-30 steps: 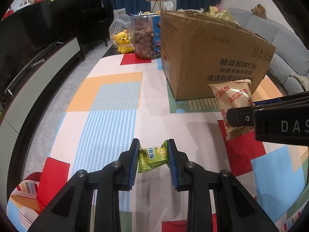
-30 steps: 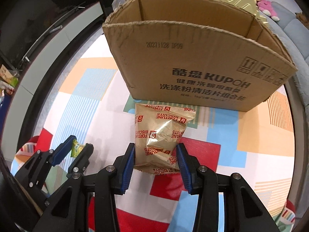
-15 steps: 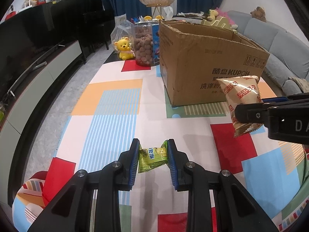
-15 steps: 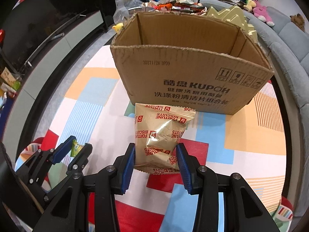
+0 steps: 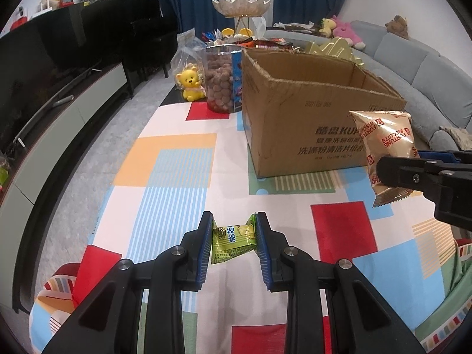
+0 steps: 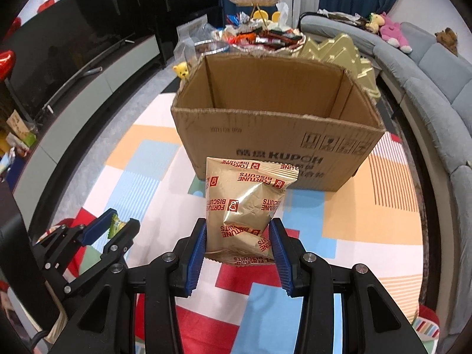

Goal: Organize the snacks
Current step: 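Lift and carry the green candy and biscuit packet with both tools over the box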

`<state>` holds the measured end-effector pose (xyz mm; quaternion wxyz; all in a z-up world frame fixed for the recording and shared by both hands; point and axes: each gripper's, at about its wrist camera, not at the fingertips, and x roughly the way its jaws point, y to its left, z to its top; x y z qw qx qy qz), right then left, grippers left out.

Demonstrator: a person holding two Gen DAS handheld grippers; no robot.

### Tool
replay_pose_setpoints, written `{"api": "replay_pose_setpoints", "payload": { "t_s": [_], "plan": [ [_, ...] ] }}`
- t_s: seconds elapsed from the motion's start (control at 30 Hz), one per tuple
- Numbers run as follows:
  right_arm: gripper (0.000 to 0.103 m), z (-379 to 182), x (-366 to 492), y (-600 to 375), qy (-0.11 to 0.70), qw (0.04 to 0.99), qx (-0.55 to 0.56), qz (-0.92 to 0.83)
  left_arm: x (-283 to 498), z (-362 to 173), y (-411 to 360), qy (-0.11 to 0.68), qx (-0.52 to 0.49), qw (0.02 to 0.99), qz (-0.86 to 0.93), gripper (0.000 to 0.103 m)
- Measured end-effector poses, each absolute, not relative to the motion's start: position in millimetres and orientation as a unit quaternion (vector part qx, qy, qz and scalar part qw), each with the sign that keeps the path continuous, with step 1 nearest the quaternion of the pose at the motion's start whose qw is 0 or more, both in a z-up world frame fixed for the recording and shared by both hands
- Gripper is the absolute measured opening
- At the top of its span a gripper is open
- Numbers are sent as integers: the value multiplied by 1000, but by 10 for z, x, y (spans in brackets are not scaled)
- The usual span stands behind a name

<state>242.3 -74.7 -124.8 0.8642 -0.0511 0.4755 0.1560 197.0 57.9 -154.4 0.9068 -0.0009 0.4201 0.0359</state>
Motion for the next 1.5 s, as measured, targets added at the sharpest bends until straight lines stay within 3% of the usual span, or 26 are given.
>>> {"api": "replay_pose_setpoints", "payload": {
  "t_s": [1.5],
  "plan": [
    [44, -343, 2911, -1321, 393, 910, -15, 133, 2919, -320, 126, 355, -1, 935, 24, 29]
  ]
}}
